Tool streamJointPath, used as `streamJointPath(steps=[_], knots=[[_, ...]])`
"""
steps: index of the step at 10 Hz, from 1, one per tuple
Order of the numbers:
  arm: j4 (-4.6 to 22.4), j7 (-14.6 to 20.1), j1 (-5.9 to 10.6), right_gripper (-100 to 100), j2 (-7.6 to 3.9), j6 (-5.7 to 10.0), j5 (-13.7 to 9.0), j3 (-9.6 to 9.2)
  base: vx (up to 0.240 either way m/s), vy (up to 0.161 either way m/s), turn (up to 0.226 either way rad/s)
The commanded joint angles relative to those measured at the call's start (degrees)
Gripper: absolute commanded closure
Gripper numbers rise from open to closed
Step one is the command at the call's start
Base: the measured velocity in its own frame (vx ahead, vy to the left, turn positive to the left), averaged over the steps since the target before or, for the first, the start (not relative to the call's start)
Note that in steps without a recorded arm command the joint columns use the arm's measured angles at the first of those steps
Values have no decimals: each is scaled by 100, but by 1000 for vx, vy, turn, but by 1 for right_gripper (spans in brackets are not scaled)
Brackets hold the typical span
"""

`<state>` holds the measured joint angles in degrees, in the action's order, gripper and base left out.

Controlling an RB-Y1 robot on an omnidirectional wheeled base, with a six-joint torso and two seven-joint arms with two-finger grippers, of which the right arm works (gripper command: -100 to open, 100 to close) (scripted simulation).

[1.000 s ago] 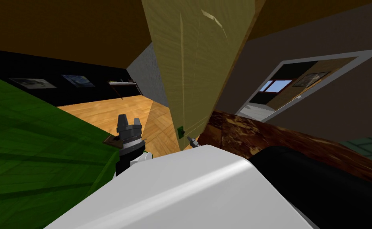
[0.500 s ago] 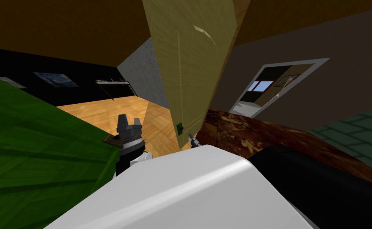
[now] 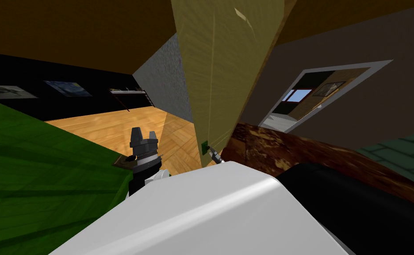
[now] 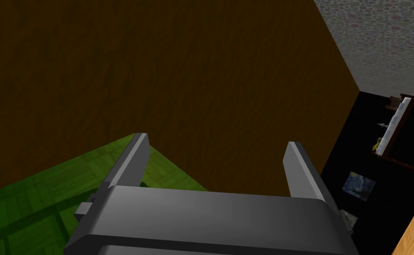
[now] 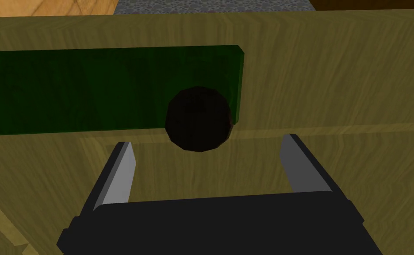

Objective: Push the door open

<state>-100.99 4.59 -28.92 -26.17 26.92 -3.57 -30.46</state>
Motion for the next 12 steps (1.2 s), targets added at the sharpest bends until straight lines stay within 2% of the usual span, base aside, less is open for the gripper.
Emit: streamJointPath(steps=[1,3,4,9,10,12], knots=[[45,0,78,-100,62,-58,-5,28,188,100,32],[50,3,94,-100,67,-65,-8,34,111,58,19],[50,3,94,100,67,-65,-8,34,0,0,0],[50,3,94,100,67,-65,-8,34,-12,-7,0],[120,-78,104,100,191,-120,16,24,111,47,-139],[170,-154,122,100,317,-152,38,14,173,71,-112]])
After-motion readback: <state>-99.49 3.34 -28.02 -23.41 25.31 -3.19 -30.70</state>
